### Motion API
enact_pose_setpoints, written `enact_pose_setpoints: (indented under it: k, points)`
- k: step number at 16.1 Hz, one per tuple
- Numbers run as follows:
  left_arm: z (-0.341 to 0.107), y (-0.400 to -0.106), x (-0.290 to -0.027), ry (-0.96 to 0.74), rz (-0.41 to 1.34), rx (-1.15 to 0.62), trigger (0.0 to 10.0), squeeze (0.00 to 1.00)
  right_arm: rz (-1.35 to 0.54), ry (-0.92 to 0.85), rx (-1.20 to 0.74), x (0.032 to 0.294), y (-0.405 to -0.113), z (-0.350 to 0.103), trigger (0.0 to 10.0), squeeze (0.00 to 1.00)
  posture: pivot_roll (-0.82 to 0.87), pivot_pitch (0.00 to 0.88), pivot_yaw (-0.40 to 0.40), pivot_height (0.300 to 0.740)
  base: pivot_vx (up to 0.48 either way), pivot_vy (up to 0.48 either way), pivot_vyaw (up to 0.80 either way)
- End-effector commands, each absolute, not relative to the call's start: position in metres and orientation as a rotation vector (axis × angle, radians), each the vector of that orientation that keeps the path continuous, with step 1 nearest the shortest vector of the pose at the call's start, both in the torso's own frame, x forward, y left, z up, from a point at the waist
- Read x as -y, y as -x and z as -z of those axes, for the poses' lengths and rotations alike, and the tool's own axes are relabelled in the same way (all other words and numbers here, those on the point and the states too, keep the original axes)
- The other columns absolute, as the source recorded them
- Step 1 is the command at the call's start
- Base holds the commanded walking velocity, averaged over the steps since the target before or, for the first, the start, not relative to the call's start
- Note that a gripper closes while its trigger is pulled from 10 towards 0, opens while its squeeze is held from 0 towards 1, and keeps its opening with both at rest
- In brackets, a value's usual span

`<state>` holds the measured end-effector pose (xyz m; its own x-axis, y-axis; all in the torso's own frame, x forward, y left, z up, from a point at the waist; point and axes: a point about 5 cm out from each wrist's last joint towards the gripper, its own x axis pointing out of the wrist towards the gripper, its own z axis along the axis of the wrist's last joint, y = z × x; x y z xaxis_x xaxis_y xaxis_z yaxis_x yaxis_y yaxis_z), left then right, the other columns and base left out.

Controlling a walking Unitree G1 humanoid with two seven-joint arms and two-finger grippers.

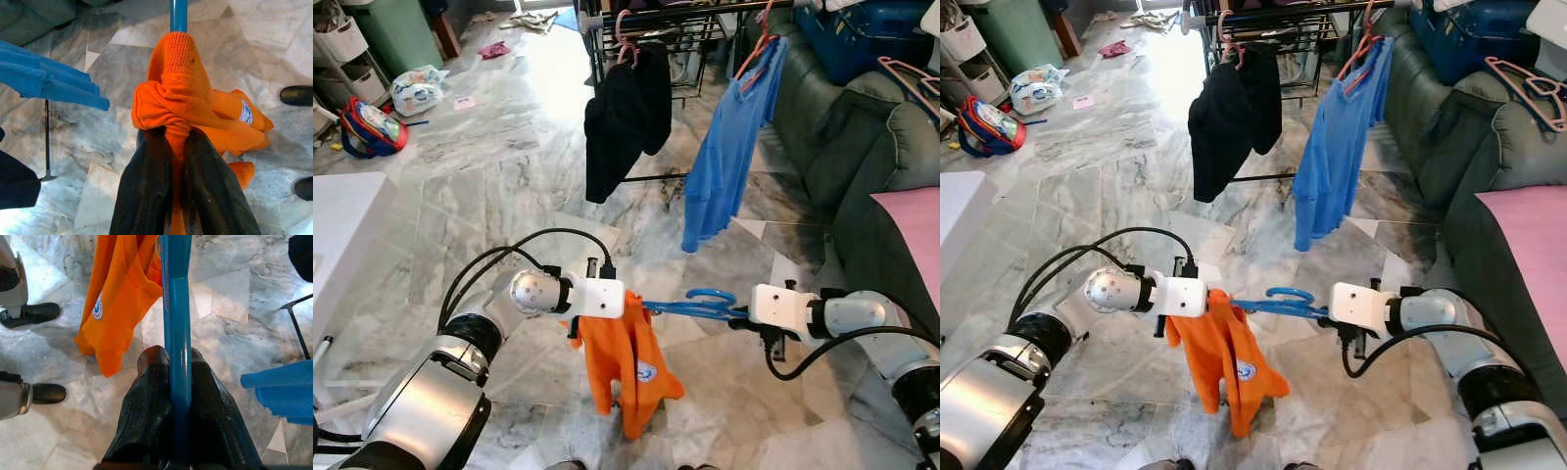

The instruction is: Hang hanger

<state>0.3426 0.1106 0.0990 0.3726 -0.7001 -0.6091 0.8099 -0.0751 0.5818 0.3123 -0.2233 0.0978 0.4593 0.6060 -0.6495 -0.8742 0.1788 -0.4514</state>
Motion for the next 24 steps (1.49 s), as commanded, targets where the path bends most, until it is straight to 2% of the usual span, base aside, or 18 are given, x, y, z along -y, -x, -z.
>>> enact_pose_setpoints:
  k: [1, 3, 4, 5, 8, 10, 14, 17, 24]
  points:
    - [-0.1, -0.343, -0.112, -1.104, 1.263, -0.134, 10.0, 0.0, -1.036, 0.87, -0.297, 0.22, -0.318, -0.104, 0.0, 0.0, -0.05, 0.155, 0.069, 0.74, 0.0, 0.0, 0.0]
    - [-0.104, -0.348, -0.11, -1.09, 1.207, -0.104, 10.0, 0.0, -1.0, 0.857, -0.248, 0.214, -0.32, -0.104, 0.0, 0.0, -0.05, 0.157, 0.075, 0.74, 0.0, 0.0, 0.0]
    - [-0.106, -0.35, -0.109, -1.09, 1.18, -0.089, 10.0, 0.47, -0.992, 0.855, -0.24, 0.213, -0.32, -0.103, 0.0, 0.0, -0.05, 0.158, 0.076, 0.74, 0.0, 0.0, 0.0]
    - [-0.109, -0.351, -0.109, -1.102, 1.154, -0.059, 10.0, 1.0, -0.975, 0.846, -0.225, 0.212, -0.32, -0.103, 0.0, 0.0, -0.05, 0.158, 0.077, 0.74, 0.0, 0.0, 0.0]
    - [-0.121, -0.36, -0.107, -1.114, 1.034, 0.034, 10.0, 1.0, -0.909, 0.823, -0.166, 0.208, -0.323, -0.104, 0.0, 0.0, -0.05, 0.161, 0.079, 0.74, 0.0, 0.0, 0.0]
    - [-0.134, -0.366, -0.105, -1.182, 0.925, 0.162, 10.0, 1.0, -0.894, 0.809, -0.149, 0.202, -0.322, -0.1, 0.0, 0.0, -0.06, 0.163, 0.079, 0.74, 0.0, 0.0, 0.0]
    - [-0.143, -0.369, -0.106, -1.213, 0.848, 0.263, 10.0, 1.0, -0.856, 0.789, -0.127, 0.2, -0.323, -0.099, 0.0, 0.0, -0.06, 0.162, 0.079, 0.74, 0.0, 0.0, 0.0]
    - [-0.146, -0.37, -0.108, -1.205, 0.799, 0.305, 10.0, 1.0, -0.803, 0.769, -0.106, 0.201, -0.325, -0.1, 0.0, 0.0, -0.06, 0.164, 0.078, 0.74, 0.0, 0.0, 0.0]
    - [-0.141, -0.371, -0.124, -1.185, 0.756, 0.237, 10.0, 1.0, -0.746, 0.744, -0.063, 0.198, -0.328, -0.104, 0.0, 0.0, -0.05, 0.161, 0.079, 0.74, 0.0, 0.0, 0.0]
